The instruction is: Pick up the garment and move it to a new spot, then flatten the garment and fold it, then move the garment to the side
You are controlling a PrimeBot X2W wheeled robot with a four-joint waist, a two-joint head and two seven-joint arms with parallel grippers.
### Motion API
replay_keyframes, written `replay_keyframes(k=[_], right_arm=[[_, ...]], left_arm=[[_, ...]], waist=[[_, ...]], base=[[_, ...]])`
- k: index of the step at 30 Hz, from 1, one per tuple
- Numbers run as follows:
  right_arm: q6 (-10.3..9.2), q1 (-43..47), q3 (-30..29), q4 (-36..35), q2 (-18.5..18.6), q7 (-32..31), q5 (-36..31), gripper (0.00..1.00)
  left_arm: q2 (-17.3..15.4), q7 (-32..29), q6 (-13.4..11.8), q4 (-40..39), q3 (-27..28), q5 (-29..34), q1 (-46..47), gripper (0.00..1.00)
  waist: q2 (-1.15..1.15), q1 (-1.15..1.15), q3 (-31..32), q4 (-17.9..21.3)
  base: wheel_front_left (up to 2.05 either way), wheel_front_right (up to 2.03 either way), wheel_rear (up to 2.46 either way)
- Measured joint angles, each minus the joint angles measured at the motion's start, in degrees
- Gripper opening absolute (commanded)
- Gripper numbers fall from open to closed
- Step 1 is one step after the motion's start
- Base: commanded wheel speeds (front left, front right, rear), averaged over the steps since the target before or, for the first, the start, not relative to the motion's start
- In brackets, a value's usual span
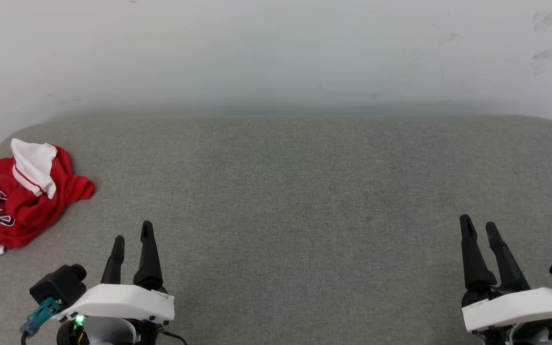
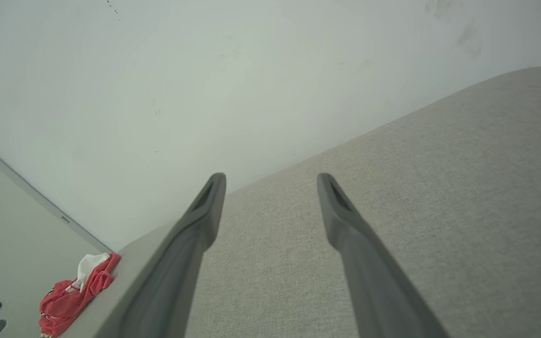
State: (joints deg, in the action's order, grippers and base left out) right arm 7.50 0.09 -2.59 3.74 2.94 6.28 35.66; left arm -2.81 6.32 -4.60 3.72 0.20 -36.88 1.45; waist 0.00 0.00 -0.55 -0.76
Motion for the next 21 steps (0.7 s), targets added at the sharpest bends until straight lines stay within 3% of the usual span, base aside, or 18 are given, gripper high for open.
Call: replay_keyframes(k=[21], right_arm=[[0.0,1.27,0.7,-1.48,0.0,3.25,-14.72,1.0]], left_arm=[[-0.96,3.21,-3.07,-1.23,-3.38,13.67,-1.15,1.0]], waist=[[0.0,0.0,0.08,-0.45]], base=[[0.0,0.0,0.0]])
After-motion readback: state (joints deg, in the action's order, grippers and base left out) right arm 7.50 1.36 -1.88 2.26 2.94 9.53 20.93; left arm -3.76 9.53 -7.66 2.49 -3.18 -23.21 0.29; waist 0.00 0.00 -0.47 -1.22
